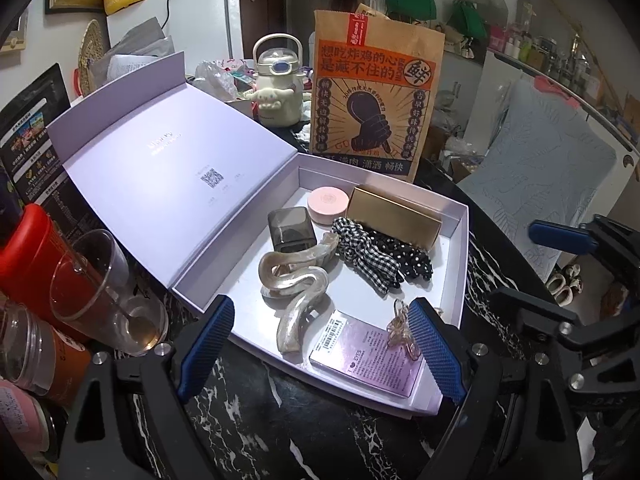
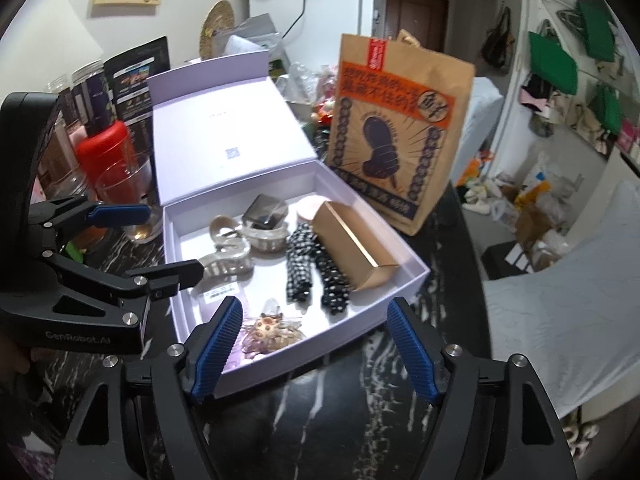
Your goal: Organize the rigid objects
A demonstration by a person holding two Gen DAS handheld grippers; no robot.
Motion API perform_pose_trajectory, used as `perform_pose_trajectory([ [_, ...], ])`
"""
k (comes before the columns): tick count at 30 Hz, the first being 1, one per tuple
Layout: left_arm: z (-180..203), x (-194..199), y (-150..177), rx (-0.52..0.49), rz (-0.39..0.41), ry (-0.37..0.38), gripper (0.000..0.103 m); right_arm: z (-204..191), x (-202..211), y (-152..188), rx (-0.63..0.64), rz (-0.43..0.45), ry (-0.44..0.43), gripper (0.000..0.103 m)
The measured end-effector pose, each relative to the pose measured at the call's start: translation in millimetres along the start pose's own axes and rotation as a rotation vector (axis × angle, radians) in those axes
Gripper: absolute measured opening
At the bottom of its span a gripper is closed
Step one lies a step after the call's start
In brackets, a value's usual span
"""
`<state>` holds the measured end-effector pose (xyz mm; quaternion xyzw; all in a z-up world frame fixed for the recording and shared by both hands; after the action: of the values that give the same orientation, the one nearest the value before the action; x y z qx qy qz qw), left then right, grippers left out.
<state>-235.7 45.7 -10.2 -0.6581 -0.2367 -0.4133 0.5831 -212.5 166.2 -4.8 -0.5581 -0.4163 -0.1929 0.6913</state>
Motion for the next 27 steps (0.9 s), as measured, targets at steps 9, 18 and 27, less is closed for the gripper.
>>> perform_pose_trajectory([
  [9, -1, 11, -2, 0.028, -0.004, -0.003, 0.09, 2, 27, -2, -0.012, 0.051, 0.067, 0.092],
  [18, 0, 34, 3, 0.021, 0.033, -0.027, 0.101, 1, 48, 6, -0.037, 0.077, 0.117, 0.098],
  [27, 9, 58, 12, -0.007, 0.071, -0.027, 0.102, 3, 78, 20, -0.084, 0.114, 0.146, 0.102],
])
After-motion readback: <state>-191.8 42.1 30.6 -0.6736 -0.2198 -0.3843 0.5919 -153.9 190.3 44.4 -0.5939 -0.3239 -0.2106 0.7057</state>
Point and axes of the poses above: each gripper's, at about its wrist camera, not at the fingertips, and x roughly against the way its jaws point, z to its right, y to its underside, the point moved 5 cm from there along -x, roughly the way its jaws point, and after that the axes turned 6 degrees about -z, right-handed, at the moved point
